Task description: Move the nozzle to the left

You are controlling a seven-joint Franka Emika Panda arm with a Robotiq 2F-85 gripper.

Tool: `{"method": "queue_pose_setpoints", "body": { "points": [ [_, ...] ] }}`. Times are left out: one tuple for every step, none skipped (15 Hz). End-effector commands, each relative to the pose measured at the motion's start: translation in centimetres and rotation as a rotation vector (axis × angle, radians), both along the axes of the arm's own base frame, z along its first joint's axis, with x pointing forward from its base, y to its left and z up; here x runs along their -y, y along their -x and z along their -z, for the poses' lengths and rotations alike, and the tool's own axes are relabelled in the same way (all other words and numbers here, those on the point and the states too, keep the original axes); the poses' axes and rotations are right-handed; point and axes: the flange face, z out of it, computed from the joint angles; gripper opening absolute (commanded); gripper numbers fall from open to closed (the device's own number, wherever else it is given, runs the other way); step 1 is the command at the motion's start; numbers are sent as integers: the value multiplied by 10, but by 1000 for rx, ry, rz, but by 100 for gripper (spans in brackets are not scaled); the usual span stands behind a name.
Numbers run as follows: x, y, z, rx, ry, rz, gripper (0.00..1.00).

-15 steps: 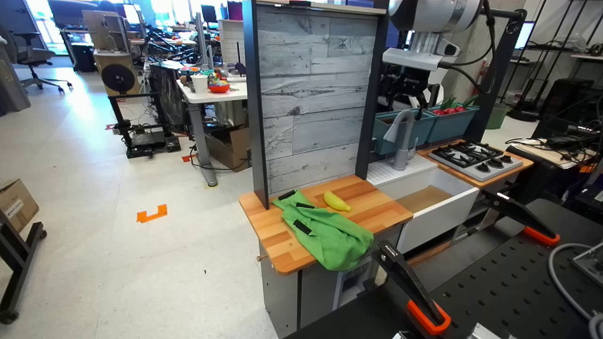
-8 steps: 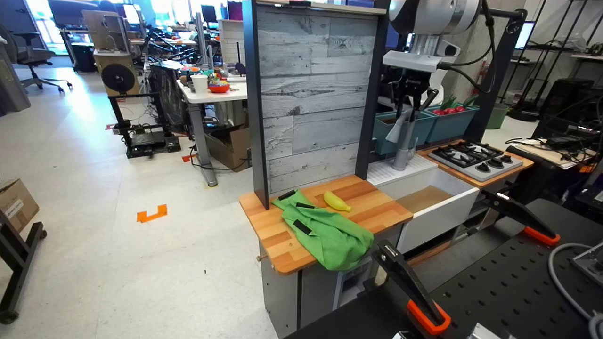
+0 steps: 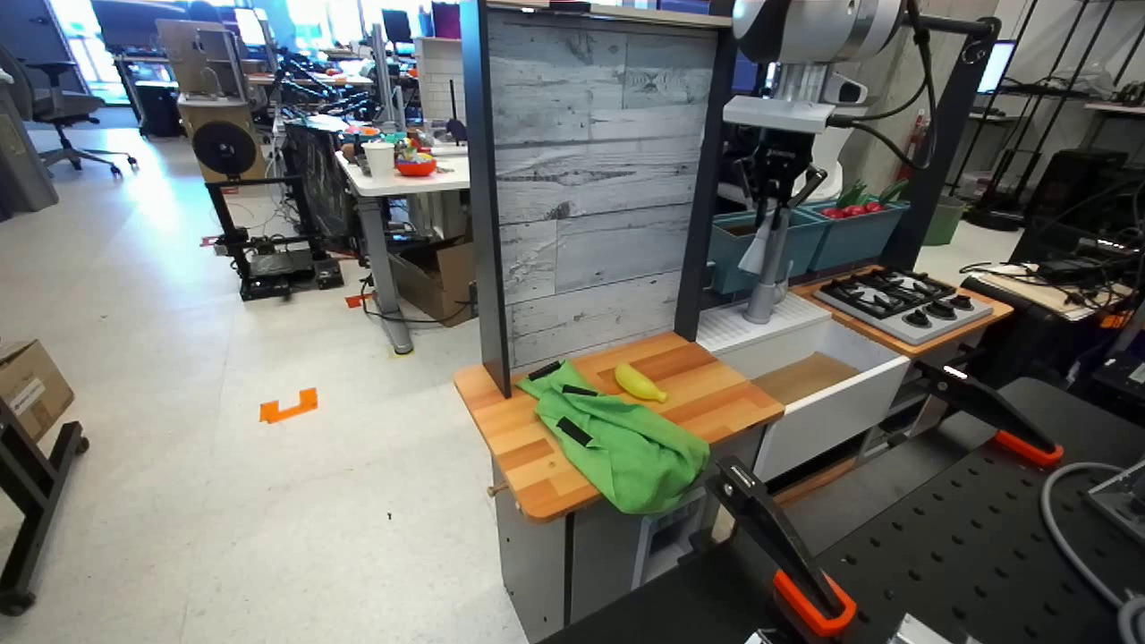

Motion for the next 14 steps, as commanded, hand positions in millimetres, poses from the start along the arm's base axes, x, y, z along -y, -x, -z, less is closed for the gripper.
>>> {"method": "queue_pose_setpoints", "body": {
  "points": [
    [6,-1,3,-87,38,-81,6],
    [7,-1,3,-99,45,-104,6],
    [8,-1,3,-107,55,-126,6],
    [9,-1,3,-114,62,-149,6],
    [11,-1,3,-121,71,-171,6],
    [12,0,3,-128,77,-193,6],
    [15,1,3,-136,81,-214,6],
    [17,1,3,-139,83,-236,6],
    [20,2,2,-140,84,-260,6],
    [21,3,2,-141,86,-279,6],
    [23,3,2,-141,87,-296,6],
    [25,4,2,-141,87,-312,6],
    [28,6,2,-143,82,-335,6],
    [30,7,2,-147,78,-358,6]
  ]
}}
